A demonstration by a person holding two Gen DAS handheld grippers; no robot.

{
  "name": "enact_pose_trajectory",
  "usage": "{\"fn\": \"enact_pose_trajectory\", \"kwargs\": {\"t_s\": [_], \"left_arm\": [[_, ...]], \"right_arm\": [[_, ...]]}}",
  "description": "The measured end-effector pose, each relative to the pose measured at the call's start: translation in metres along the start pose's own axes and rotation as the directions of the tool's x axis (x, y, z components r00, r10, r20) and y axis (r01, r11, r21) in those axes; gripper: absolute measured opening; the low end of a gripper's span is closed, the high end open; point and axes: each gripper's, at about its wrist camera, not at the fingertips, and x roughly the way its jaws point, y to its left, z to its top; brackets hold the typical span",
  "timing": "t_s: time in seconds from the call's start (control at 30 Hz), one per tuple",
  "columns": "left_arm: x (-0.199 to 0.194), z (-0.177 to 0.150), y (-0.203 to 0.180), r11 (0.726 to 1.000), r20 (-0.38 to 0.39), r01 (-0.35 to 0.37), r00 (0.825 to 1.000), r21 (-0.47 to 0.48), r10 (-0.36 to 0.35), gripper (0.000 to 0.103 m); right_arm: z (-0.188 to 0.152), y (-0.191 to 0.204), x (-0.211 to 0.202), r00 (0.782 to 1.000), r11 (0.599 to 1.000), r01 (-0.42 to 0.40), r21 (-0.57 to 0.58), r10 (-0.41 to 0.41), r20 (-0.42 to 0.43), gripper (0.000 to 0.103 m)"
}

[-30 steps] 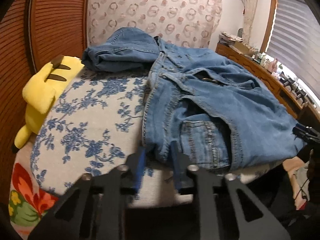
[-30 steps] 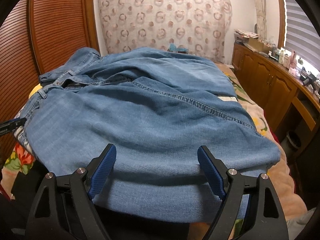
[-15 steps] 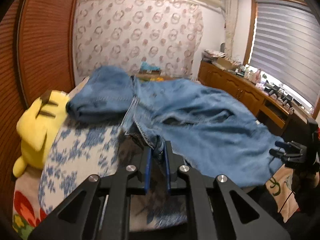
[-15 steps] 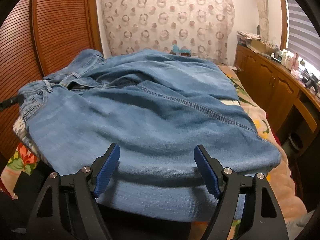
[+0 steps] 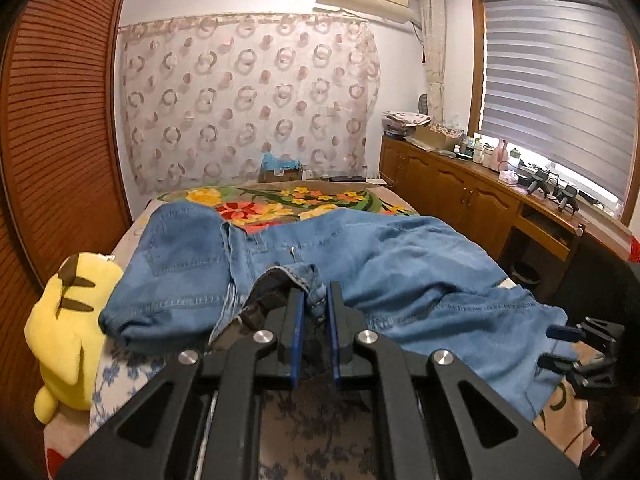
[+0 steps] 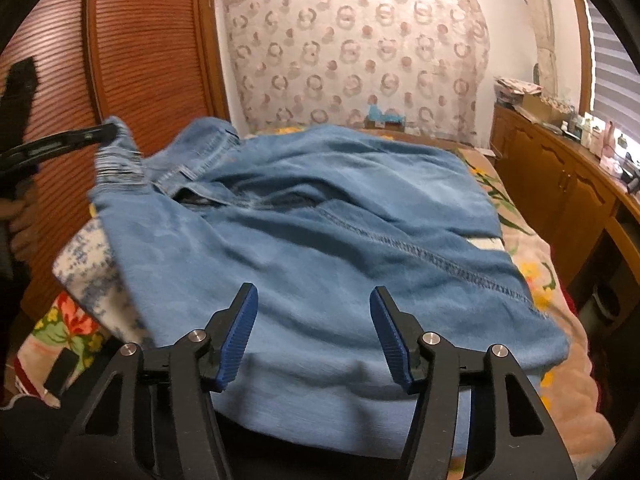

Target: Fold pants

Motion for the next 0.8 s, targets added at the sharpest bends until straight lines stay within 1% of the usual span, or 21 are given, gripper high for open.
{"fn": "enact_pose_trajectory", "kwargs": {"t_s": [0.27,0.47,0.7,0.77,0.8], "left_arm": [[0.021,0.028,0.002,0.998,0.01,-0.057,0.998,0.013,0.057,0.007],[0.036,0.038,0.007,0.997,-0.002,-0.082,0.997,0.005,0.082,0.007],[0.036,0.039,0.013,0.996,0.0,-0.081,0.997,-0.022,0.081,0.007],[0.036,0.039,0.012,0.997,0.0,-0.08,0.997,-0.021,0.081,0.007],[0.036,0.039,0.012,0.997,0.0,-0.08,0.997,-0.021,0.08,0.007]], "right_arm": [[0.009,0.026,-0.003,0.997,0.996,-0.075,-0.039,0.075,0.012,0.06],[0.009,0.038,-0.003,0.996,0.993,-0.093,-0.069,0.093,0.007,0.06],[-0.005,0.026,0.013,0.998,0.996,-0.05,-0.074,0.047,-0.043,0.059],[-0.01,0.017,0.018,0.998,0.997,-0.033,-0.068,0.029,-0.061,0.054],[-0.012,0.013,0.021,0.997,0.998,-0.025,-0.062,0.021,-0.07,0.048]]}}
